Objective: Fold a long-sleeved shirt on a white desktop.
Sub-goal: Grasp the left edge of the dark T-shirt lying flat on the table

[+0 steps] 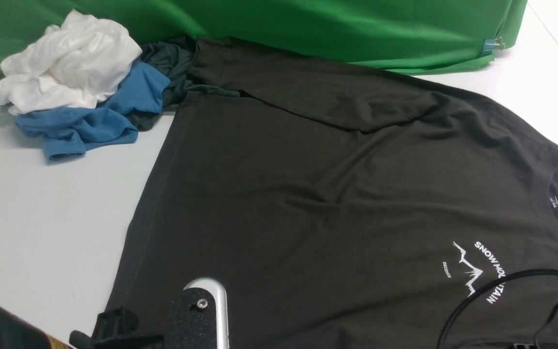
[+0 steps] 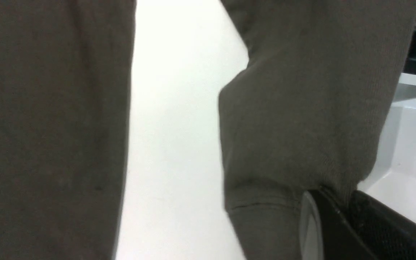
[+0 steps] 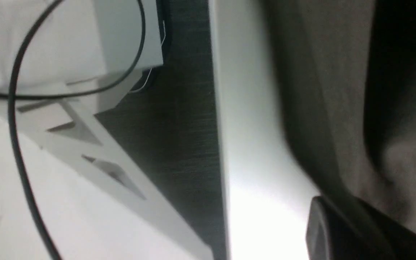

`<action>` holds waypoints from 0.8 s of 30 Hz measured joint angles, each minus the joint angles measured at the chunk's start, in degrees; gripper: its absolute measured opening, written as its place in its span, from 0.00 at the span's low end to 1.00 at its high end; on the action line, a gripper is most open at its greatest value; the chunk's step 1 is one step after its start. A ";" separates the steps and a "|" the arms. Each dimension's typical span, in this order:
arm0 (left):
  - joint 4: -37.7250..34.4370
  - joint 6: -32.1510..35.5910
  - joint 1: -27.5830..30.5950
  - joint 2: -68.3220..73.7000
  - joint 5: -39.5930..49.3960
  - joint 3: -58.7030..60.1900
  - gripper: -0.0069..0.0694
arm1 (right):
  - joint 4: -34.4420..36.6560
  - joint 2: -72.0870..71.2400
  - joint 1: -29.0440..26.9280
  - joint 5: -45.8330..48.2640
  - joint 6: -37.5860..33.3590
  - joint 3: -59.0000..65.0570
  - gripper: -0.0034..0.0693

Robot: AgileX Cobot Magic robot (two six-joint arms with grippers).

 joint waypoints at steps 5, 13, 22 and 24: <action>-0.71 -0.23 0.00 0.00 0.05 -0.23 0.14 | -0.74 0.00 0.00 1.41 3.15 0.00 0.10; 7.09 -6.06 0.00 0.00 -0.96 -0.31 0.14 | -8.81 0.00 0.00 -2.11 11.96 0.00 0.10; 11.05 -10.25 2.02 0.20 -7.18 -0.35 0.14 | -14.80 0.00 0.00 -4.09 14.68 -2.87 0.09; 11.42 -10.38 4.70 1.14 -7.77 -0.55 0.14 | -15.47 0.05 -0.32 -5.06 14.86 -3.76 0.09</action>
